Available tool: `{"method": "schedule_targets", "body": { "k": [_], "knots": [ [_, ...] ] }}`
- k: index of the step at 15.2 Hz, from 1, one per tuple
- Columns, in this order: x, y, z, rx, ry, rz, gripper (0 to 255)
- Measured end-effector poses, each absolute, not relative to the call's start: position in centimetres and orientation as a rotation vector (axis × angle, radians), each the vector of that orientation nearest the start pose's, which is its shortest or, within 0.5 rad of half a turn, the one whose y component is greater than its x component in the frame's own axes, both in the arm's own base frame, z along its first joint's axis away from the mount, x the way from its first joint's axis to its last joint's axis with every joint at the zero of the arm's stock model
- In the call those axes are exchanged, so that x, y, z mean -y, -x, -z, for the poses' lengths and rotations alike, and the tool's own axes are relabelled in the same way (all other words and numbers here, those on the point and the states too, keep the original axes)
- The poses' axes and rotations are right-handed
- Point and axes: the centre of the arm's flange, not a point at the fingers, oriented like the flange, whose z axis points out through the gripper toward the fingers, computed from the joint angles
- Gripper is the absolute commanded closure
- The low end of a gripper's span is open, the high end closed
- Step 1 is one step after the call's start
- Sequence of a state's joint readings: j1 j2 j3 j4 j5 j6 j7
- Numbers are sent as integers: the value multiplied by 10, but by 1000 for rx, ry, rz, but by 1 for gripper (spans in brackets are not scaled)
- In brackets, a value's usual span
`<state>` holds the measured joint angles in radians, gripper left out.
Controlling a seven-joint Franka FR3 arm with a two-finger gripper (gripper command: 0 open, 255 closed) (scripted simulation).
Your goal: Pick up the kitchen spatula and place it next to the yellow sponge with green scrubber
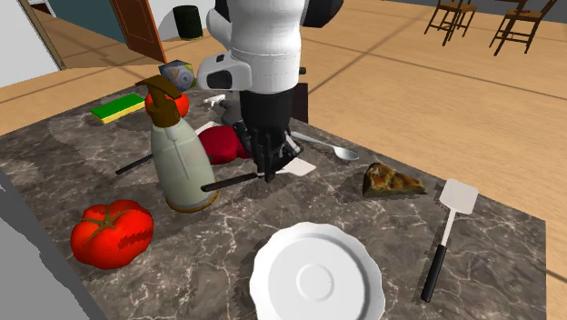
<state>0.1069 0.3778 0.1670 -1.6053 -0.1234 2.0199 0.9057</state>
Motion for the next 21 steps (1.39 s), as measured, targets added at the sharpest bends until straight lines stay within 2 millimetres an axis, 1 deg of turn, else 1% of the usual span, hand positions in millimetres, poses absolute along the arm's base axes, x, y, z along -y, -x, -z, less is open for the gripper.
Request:
{"method": "schedule_targets", "body": {
  "k": [2,5,7,9,11,12,14,15,16,17,18,19,20,21],
  "knots": [
    [-146,-647,-422,-924,3021,101,255],
    [-111,-642,-424,-925,3021,101,255],
    [-87,-634,-424,-925,3021,101,255],
    [-61,-632,-424,-924,3019,104,255],
    [-34,-628,-429,-918,3017,116,255],
    [-22,-624,-435,-912,3015,125,255],
    [-3,-623,-442,-899,3005,174,255],
    [9,-622,-445,-897,2995,217,255],
    [25,-623,-447,-897,2984,268,255],
    [38,-619,-448,-901,2978,300,255],
    [52,-619,-447,-904,2978,318,255],
    [74,-618,-444,-911,2980,318,255],
    [86,-612,-445,-917,2989,286,255],
    [102,-604,-442,-925,2999,247,255]
  ]
}}
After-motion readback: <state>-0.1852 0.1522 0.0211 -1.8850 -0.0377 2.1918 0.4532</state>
